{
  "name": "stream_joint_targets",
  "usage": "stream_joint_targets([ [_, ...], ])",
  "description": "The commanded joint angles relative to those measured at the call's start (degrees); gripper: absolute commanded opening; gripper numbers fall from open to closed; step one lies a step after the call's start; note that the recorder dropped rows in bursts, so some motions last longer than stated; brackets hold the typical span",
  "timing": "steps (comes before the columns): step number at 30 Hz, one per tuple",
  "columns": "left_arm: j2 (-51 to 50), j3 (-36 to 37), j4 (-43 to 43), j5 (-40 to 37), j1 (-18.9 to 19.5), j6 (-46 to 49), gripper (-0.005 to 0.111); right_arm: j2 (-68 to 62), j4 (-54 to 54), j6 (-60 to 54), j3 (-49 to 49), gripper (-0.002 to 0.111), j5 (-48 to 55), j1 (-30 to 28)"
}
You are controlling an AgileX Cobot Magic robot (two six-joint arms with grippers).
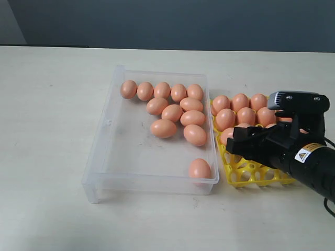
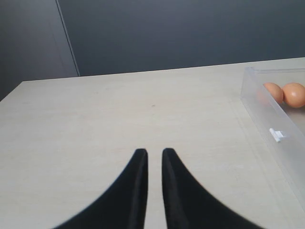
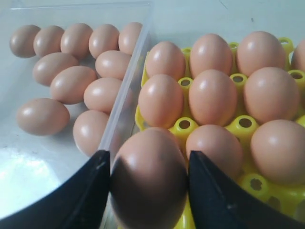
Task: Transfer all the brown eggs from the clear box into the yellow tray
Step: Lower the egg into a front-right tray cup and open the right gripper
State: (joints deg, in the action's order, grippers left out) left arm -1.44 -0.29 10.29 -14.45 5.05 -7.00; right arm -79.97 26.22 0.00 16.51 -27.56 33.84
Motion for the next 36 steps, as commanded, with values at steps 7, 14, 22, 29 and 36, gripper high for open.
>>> stream_joint_targets([
  [7,-0.1,0.3,-0.1,0.7,0.0,-0.1,0.012,-2.7,-2.8,1.3,-0.3,0.000,-0.1,-0.1],
  [14,-0.1,0.3,-0.1,0.7,0.0,-0.1,0.012,-5.4,-2.8,1.7,-0.3,0.000,-0.3,-0.1],
  [22,-0.1,0.3,-0.1,0.7,0.0,-0.1,0.012,-5.6,-3.8,4.0,-0.3,0.000,-1.3,-0.1],
  [29,-0.1,0.3,-0.1,0.7,0.0,-0.1,0.012,-5.6,-4.2,5.2,-0.3,0.000,-1.6,-0.1],
  [36,-0.1,0.3,-0.1,0.7,0.0,-0.1,0.012,-5.6,-9.3,6.7,-0.3,0.012,0.2,-0.1],
])
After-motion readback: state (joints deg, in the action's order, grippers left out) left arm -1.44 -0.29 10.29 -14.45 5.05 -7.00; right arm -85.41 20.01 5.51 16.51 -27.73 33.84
